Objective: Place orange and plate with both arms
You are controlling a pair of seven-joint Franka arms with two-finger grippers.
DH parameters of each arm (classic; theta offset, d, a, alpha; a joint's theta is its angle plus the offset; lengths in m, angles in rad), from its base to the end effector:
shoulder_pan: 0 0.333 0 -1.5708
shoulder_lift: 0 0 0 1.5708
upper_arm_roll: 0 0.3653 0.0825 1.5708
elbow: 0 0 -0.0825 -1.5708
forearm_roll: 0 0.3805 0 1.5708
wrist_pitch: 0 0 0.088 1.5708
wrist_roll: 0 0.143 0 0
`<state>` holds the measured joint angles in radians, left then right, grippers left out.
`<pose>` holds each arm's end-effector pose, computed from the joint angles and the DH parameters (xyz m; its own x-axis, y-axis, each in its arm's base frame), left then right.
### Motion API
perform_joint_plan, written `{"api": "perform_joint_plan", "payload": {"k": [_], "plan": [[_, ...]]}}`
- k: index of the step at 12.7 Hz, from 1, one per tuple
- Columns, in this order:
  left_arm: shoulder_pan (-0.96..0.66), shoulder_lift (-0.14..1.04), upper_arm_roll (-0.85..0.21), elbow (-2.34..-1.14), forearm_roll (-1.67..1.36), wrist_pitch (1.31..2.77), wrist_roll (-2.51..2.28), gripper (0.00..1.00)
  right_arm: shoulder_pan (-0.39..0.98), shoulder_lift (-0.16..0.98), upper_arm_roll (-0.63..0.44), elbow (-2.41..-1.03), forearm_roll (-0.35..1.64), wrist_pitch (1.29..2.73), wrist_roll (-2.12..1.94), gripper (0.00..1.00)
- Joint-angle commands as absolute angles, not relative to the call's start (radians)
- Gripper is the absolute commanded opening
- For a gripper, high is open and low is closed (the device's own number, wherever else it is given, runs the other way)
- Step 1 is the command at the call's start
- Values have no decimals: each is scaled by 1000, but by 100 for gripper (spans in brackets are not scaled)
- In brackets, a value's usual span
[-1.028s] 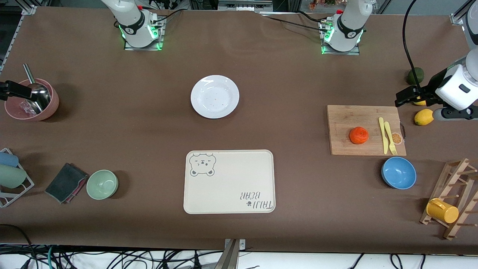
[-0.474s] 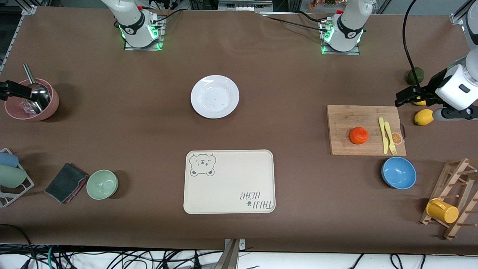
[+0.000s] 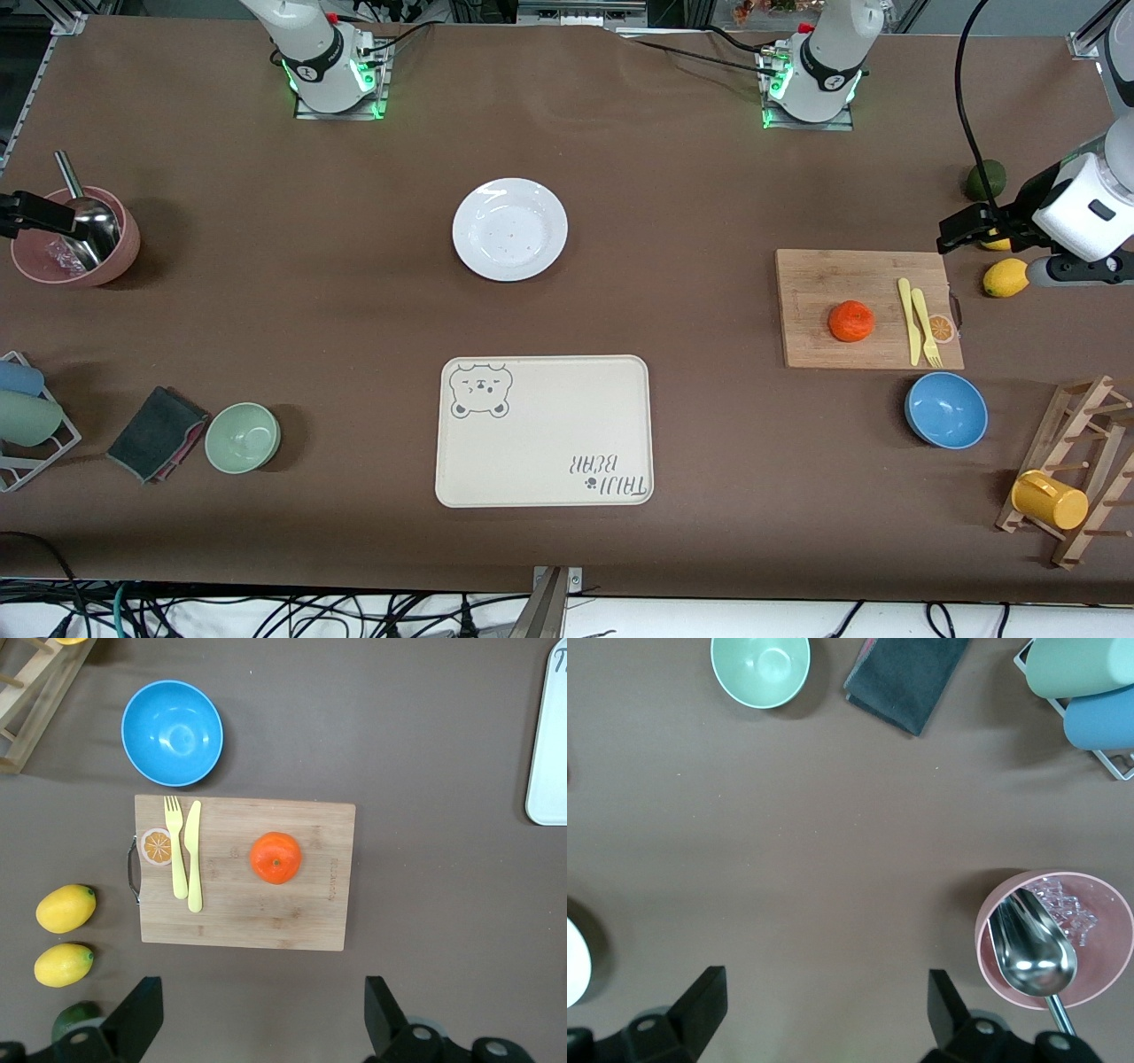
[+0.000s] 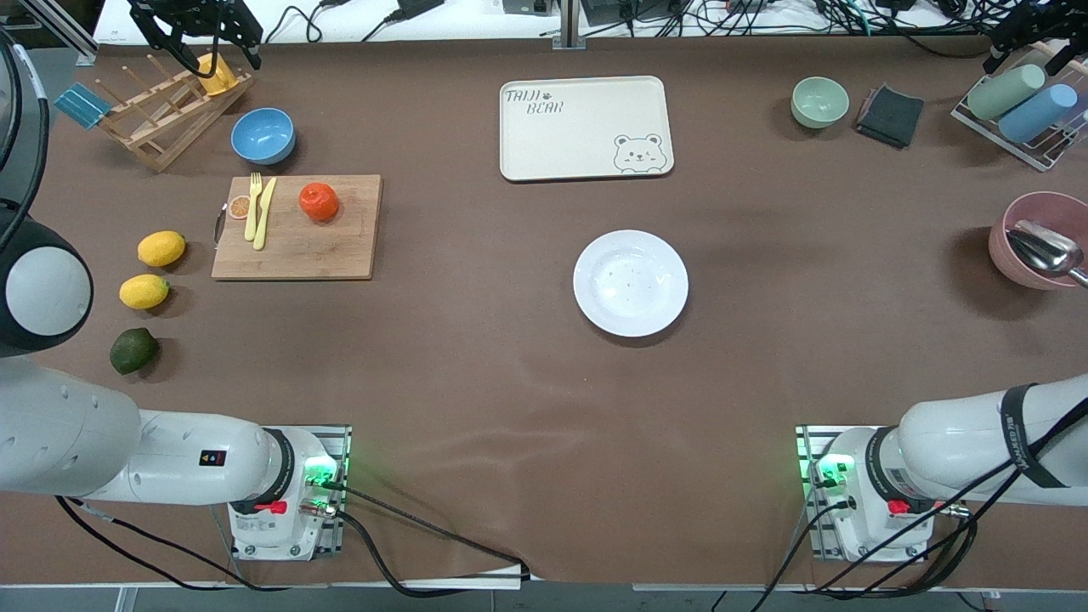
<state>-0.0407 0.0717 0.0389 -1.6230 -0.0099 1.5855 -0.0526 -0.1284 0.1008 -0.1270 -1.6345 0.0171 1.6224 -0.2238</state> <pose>0.5681 -0.0032 0.5746 0.9927 0.0511 -0.1091 0.0516 -0.9987 0.0013 0.5615 -0.1408 0.5557 0.9936 -0.0318 -0.1081 -0.0351 -0.9990 -0.0289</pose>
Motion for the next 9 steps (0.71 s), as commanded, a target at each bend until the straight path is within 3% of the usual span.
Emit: {"api": "perform_joint_plan", "payload": {"k": [1, 9], "plan": [[-46, 83, 41, -1592, -14, 1562, -35, 100, -133, 100, -127, -1628, 25, 1612, -229, 100], [-44, 83, 41, -1592, -14, 1562, -35, 100, -132, 103, -126, -1626, 26, 1623, -227, 100]]}}
